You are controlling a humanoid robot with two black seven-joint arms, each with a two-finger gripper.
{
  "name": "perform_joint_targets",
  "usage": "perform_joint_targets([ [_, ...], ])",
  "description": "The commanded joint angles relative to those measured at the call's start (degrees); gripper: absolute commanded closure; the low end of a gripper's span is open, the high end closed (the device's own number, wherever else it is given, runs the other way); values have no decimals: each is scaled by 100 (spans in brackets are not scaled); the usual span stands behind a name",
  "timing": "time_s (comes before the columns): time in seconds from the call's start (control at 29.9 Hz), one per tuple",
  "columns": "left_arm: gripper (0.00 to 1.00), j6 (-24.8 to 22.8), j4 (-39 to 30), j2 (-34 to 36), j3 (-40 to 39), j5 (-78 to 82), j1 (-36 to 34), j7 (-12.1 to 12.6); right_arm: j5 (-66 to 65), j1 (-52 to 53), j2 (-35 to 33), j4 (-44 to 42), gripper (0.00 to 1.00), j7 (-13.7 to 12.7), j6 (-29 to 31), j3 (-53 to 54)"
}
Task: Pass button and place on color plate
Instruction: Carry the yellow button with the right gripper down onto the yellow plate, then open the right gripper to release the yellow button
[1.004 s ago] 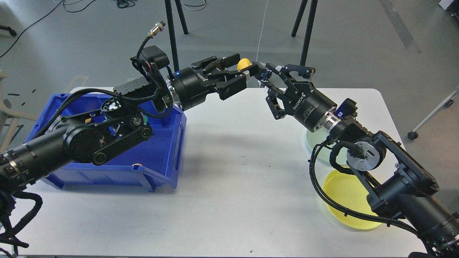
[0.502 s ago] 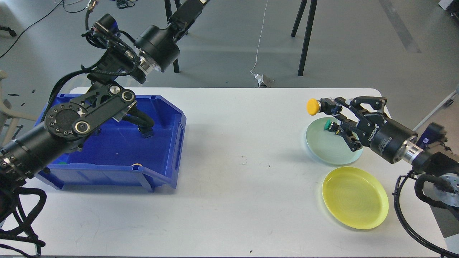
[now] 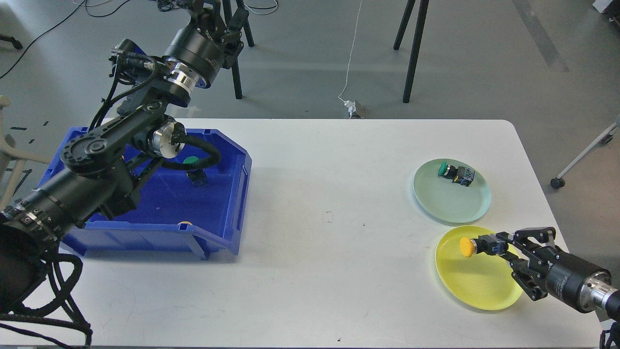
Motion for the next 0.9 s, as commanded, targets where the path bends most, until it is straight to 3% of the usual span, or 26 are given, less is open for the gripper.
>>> perform_joint_targets([
  [0.0, 0, -18, 0, -4, -162, -7, 1, -10, -9, -2, 204, -177, 88, 0, -80, -65],
  [0.33, 0, -9, 0, 5, -215, -7, 10, -19, -9, 86, 591, -458, 76, -9, -150, -57],
  [0.43, 0, -9, 0, 5, -215, -7, 10, -28, -1, 104, 723, -476, 64, 0, -185, -4],
  [0.7, 0, -26, 0, 22, -206, 2, 10, -46, 8, 139, 732, -494, 47, 0, -194, 23],
  [0.87, 0, -35, 0, 22, -206, 2, 10, -54, 26, 156, 732, -494, 31, 26, -185, 84],
])
